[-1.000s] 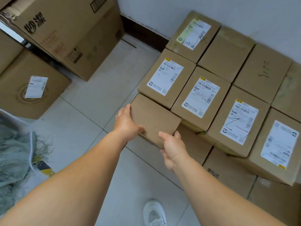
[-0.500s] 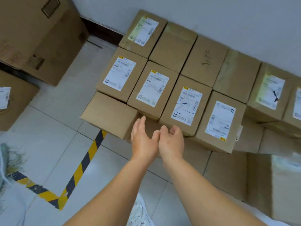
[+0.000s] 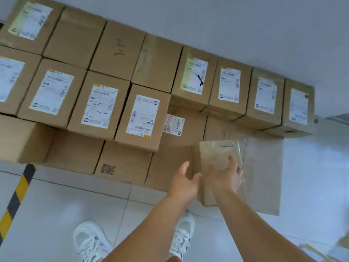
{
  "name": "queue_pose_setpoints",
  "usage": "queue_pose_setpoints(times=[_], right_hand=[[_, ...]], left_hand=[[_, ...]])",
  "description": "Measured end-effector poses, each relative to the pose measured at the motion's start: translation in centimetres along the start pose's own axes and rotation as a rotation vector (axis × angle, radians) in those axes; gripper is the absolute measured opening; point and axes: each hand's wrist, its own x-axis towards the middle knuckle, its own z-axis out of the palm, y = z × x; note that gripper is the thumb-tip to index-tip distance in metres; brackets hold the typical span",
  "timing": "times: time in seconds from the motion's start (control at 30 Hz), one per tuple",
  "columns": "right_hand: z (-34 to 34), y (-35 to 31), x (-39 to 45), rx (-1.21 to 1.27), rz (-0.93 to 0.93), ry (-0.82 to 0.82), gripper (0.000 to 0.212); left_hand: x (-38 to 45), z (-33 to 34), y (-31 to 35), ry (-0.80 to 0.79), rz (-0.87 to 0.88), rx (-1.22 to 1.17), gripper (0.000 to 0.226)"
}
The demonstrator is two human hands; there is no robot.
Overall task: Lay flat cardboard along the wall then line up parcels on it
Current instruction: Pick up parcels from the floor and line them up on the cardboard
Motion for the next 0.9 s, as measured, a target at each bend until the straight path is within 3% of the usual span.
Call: queue_pose_setpoints(times=[0.2, 0.37, 0.53, 0.73, 0.9], right_hand=[[-2.0, 5.7, 5.0, -0.011, 0.231, -0.174, 0.094], [-1.3, 5.0, 5.7, 0.104, 0.213, -0.298, 0.080], [0.4, 1.3, 5.5, 0.160, 0.091, -0.400, 0.074], [2.8, -2.2, 5.8, 0.198, -0.030, -0.502, 0.065], [4.4, -3.0, 5.6, 0.267, -0.004, -0.526, 0.066]], left_hand=[[2.6, 4.3, -0.1, -0.010, -0.104, 0.154, 0.066], [4.0, 4.9, 0.3, 0.108, -0.057, 0.234, 0.077], [5.2, 2.0, 2.6, 0.228, 0.205, 0.673, 0.086], [6.7, -1.7, 3.9, 0.180, 0.288, 1.251, 0.091], [6.9, -3.2, 4.9, 0.150, 0.358, 1.405, 0.084]])
